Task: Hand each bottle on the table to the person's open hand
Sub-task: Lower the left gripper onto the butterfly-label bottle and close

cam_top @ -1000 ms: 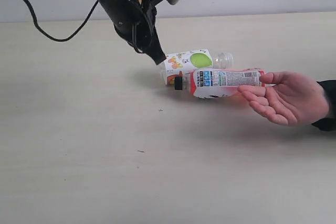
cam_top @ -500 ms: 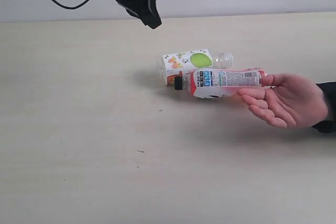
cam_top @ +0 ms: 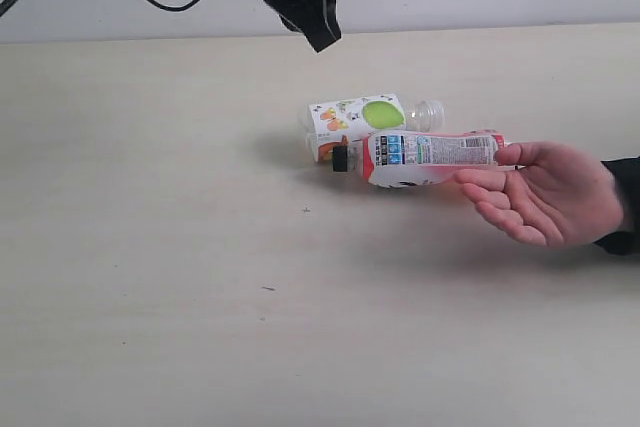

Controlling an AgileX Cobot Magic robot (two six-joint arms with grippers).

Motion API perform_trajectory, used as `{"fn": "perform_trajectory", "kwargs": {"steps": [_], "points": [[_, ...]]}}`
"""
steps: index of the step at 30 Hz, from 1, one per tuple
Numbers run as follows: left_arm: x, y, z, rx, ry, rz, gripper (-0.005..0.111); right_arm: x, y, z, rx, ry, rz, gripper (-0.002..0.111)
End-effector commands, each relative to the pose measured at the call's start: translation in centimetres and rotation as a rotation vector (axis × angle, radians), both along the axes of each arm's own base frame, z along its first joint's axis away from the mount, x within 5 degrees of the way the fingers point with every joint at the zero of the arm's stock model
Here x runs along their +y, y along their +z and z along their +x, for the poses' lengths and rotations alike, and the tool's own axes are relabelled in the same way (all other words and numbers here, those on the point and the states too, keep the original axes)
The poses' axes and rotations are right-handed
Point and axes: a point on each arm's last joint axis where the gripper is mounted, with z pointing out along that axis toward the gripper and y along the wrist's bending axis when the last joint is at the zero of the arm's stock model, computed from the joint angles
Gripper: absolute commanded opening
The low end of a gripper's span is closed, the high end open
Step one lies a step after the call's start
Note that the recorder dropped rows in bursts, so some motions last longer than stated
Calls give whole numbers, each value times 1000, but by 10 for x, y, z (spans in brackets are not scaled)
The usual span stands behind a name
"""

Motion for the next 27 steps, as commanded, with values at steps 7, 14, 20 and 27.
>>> {"fn": "perform_trajectory", "kwargs": {"steps": [7, 14, 20, 27], "points": [[-15, -29, 2, 21, -5, 11, 105, -1, 0, 0, -12, -8, -12, 0], [-17, -46, 6, 34, -8, 23, 105, -1, 0, 0, -12, -8, -12, 0], [-18, -63, 8, 51, -36, 50, 105, -1, 0, 0, -12, -8, -12, 0], [-19, -81, 9, 74, -52, 72, 105, -1, 0, 0, -12, -8, -12, 0]]}}
